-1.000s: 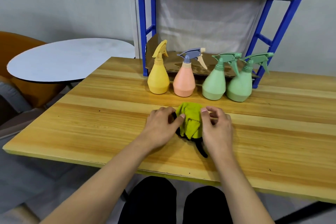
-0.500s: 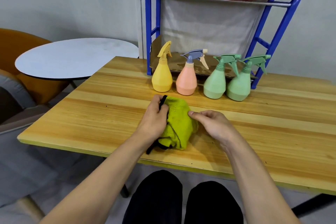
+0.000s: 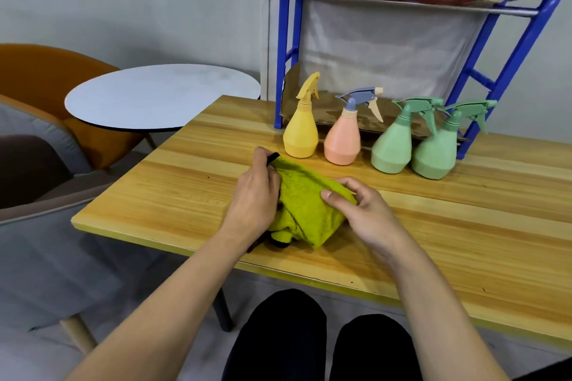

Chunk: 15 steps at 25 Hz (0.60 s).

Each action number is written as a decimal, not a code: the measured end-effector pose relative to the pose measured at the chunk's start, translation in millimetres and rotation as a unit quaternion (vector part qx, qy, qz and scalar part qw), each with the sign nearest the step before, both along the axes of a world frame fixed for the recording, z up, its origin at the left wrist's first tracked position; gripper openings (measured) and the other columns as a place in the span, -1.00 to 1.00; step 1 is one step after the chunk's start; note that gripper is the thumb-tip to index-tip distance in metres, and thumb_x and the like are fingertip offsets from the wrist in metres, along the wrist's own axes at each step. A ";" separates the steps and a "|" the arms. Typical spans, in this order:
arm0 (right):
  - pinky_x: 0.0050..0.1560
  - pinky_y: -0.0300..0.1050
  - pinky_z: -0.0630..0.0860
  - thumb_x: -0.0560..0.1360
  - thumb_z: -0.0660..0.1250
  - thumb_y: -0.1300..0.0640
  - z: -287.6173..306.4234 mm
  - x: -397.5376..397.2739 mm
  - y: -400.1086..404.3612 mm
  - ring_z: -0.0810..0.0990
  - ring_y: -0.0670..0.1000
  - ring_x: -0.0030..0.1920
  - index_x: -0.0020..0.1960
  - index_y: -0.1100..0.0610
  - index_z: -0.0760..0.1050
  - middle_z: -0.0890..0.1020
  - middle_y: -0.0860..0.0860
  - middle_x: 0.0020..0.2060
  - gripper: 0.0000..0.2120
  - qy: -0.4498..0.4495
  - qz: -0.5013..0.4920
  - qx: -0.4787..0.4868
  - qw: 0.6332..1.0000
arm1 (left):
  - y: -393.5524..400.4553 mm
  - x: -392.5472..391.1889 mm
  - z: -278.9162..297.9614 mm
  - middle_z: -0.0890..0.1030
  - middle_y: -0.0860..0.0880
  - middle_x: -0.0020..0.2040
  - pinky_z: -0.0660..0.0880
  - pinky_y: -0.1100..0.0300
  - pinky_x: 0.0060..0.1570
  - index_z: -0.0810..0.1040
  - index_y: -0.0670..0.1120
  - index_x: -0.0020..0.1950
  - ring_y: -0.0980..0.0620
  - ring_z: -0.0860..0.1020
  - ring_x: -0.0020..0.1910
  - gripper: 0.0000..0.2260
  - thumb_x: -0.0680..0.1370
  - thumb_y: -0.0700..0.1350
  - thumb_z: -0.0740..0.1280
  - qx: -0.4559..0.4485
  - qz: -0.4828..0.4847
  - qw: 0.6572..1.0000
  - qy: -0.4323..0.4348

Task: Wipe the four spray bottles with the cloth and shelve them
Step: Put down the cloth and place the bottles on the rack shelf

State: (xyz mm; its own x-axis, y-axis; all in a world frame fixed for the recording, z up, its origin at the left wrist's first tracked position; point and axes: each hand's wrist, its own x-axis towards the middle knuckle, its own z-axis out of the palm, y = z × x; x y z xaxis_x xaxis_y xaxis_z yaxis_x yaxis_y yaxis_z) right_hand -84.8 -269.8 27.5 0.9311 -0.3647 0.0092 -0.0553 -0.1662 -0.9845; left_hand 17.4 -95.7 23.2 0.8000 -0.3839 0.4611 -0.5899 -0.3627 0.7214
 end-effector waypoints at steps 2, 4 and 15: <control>0.09 -0.02 0.58 0.47 0.51 0.01 0.0 9.3 6.0 0.65 0.04 0.08 0.02 -0.05 0.64 0.70 -0.01 0.00 -0.85 -0.039 -0.089 0.003 0.995 | 11.5 2.0 1.9 0.47 0.01 -0.33 0.23 0.18 -0.43 0.37 -0.13 0.22 0.05 0.44 -0.39 -0.88 0.71 -0.24 0.12 0.017 0.001 1.000 -0.011; 0.11 -0.02 0.57 0.40 0.56 -0.07 2.2 23.6 12.5 0.60 0.02 0.11 0.01 -0.08 0.63 0.65 -0.04 0.04 -0.77 -0.035 -0.134 -0.006 0.990 | 26.9 8.1 2.0 0.49 0.01 -0.31 0.24 0.12 -0.39 0.38 -0.11 0.21 0.06 0.45 -0.37 -0.88 0.71 -0.25 0.13 0.018 0.005 1.000 0.003; 0.20 -0.04 0.43 0.51 0.39 -0.16 -10.7 98.5 148.3 0.43 0.01 0.16 0.30 -0.10 0.41 0.43 -0.02 0.20 -0.59 -0.008 -0.051 -0.336 0.941 | 144.0 79.1 10.1 0.53 -0.22 0.28 0.45 -0.14 0.11 0.39 -0.08 0.45 -0.35 0.52 0.17 -0.67 0.70 -0.03 0.17 0.219 0.251 0.940 0.075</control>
